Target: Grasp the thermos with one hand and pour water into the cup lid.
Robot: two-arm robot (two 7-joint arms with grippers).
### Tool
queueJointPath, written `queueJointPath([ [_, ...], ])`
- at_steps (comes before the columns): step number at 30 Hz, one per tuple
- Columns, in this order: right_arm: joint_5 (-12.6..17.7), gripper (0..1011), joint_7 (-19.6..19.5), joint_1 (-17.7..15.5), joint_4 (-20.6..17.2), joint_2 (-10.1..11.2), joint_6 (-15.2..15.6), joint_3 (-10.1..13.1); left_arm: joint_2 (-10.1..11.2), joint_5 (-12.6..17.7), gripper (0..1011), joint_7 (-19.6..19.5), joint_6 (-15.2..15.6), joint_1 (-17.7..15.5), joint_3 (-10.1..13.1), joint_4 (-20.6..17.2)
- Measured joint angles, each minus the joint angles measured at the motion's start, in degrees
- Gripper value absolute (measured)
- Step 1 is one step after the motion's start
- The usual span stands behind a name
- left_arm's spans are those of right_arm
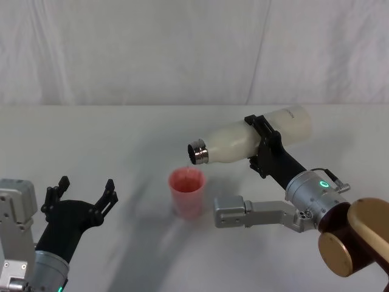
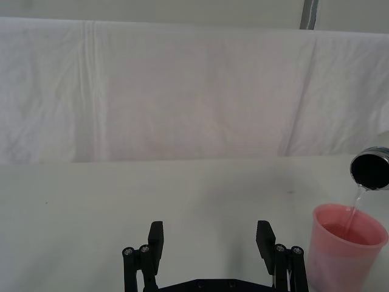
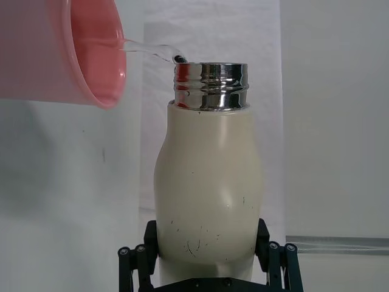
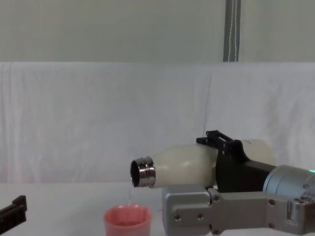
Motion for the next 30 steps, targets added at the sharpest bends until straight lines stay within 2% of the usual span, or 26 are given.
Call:
queueJointPath([
  [6,0.3,950,0.0,-0.3,-0.1,-0.1,0.1,0.1,0.0,0.0,1001,0.0,0.0,0.0,0.0,0.0],
  [14,2.2,950,0.2,-1.2,-0.1,-0.8,-0.2,0.6,0.0,0.0,1001,0.0,0.0,0.0,0.0,0.0],
  [30,8.5,950,1.5,-3.5,-1.4,-2.4,-0.7,4.2,0.0,0.0,1001,0.0,0.0,0.0,0.0,0.0],
])
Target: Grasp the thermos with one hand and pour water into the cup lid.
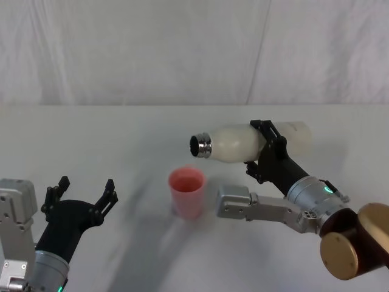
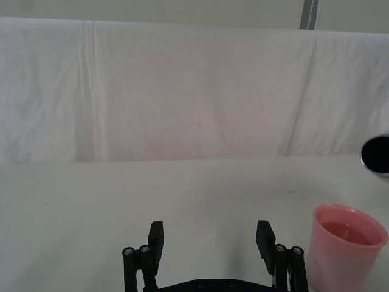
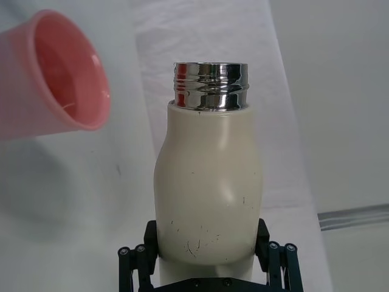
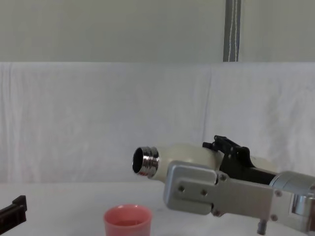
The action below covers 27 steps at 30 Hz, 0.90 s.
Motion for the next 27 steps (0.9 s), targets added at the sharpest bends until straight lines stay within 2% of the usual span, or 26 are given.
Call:
queueJointPath([
  [6,2.2,950,0.0,-1.1,-0.9,-0.4,-0.1,1.7,0.0,0.0,1001,0.0,0.0,0.0,0.0,0.0],
  [9,5.0,950,0.0,-1.9,-1.6,-0.9,-0.5,3.6,0.0,0.0,1001,0.0,0.0,0.0,0.0,0.0],
  [10,5.0,950,0.0,-1.9,-1.6,-0.9,-0.5,3.6,0.0,0.0,1001,0.0,0.0,0.0,0.0,0.0],
  [19,13.7,950,0.9,-4.4,-3.1,-2.8,-2.1,8.7,0.0,0.0,1001,0.0,0.0,0.0,0.0,0.0],
  [20,15.4,950,1.1,-4.7,-3.3,-3.2,-2.6,9.5,0.0,0.0,1001,0.0,0.0,0.0,0.0,0.0],
  [23,17.7,950,1.5,-5.3,-3.6,-3.7,-3.1,10.7,0.0,0.0,1001,0.0,0.0,0.0,0.0,0.0],
  [25,21.1,950,2.0,-6.1,-3.9,-4.5,-3.8,12.5,0.0,0.0,1001,0.0,0.0,0.0,0.0,0.0],
  [27,22.7,950,2.3,-6.4,-4.1,-4.8,-4.1,13.2,0.0,0.0,1001,0.0,0.0,0.0,0.0,0.0],
])
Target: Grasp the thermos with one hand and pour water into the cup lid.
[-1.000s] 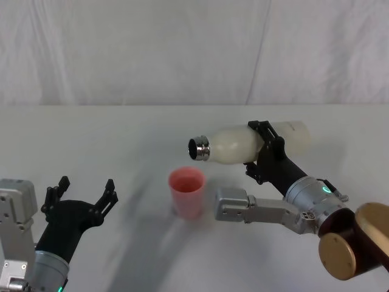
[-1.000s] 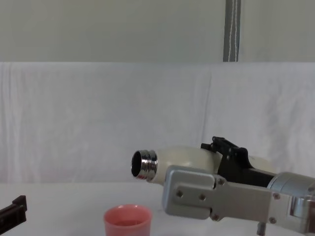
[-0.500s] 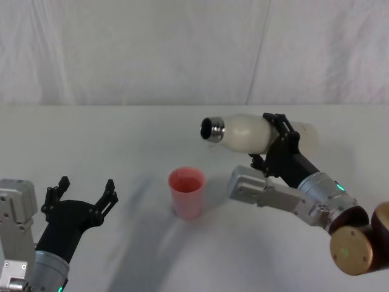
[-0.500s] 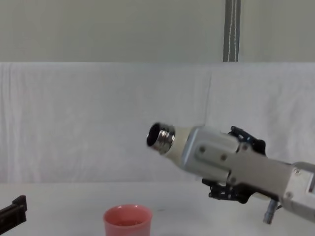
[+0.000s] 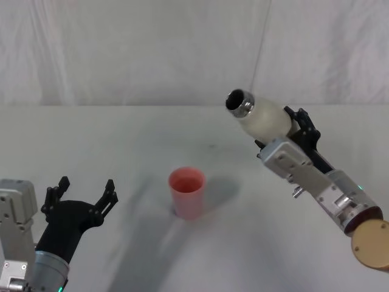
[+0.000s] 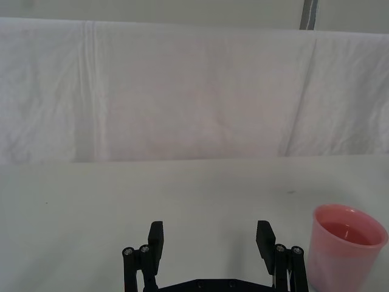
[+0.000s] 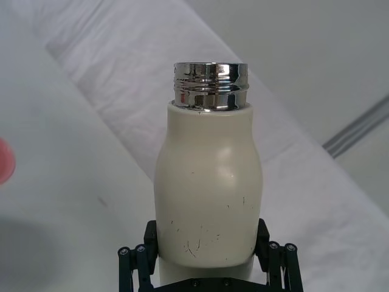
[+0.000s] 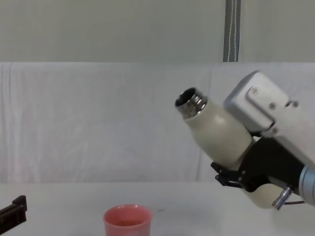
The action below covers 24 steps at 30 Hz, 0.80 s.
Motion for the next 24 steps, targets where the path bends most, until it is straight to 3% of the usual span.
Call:
queueJointPath([
  [11,12.6,950,1.5,-2.9,-0.9,-2.7,-2.6,5.9,0.0,0.0,1001,0.0,0.0,0.0,0.0,0.0],
  [24,20.8,950,1.9,-5.7,-1.8,-4.3,-5.0,9.6,0.0,0.0,1001,0.0,0.0,0.0,0.0,0.0],
])
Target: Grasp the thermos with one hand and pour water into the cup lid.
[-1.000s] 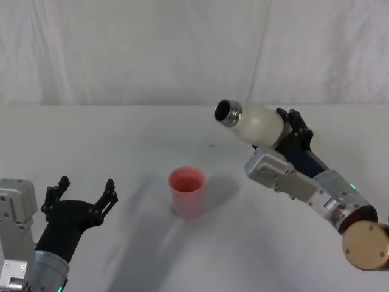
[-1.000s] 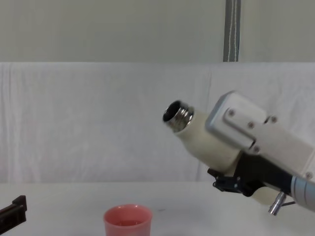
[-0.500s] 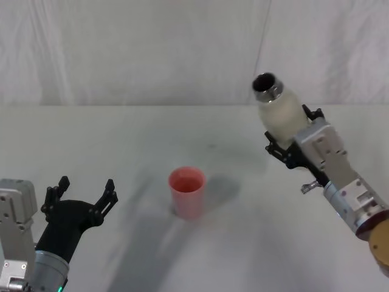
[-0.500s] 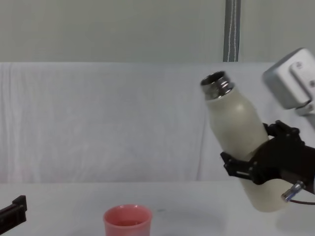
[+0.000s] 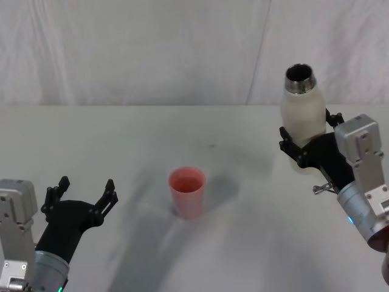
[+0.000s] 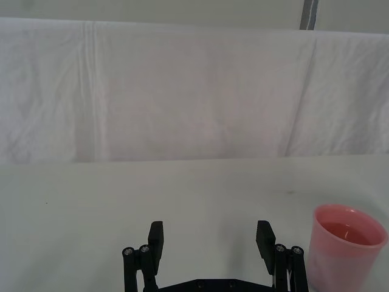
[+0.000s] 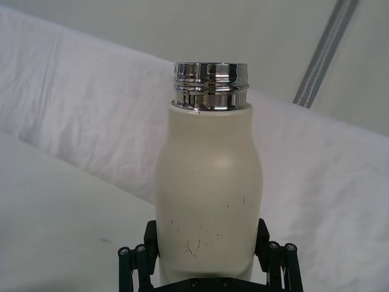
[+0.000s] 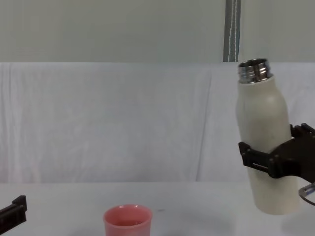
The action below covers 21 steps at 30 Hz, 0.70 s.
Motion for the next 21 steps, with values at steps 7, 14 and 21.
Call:
queueJointPath([
  [7,2.8,950,-0.5,-1.5,0.2,-0.6,-2.0,1.7,0.0,0.0,1001,0.0,0.0,0.0,0.0,0.0],
  [14,5.0,950,-0.6,-2.4,0.4,-0.9,-2.4,3.0,0.0,0.0,1001,0.0,0.0,0.0,0.0,0.0],
  [21,7.3,950,-0.4,-2.9,0.6,-1.3,-1.6,4.2,0.0,0.0,1001,0.0,0.0,0.0,0.0,0.0],
])
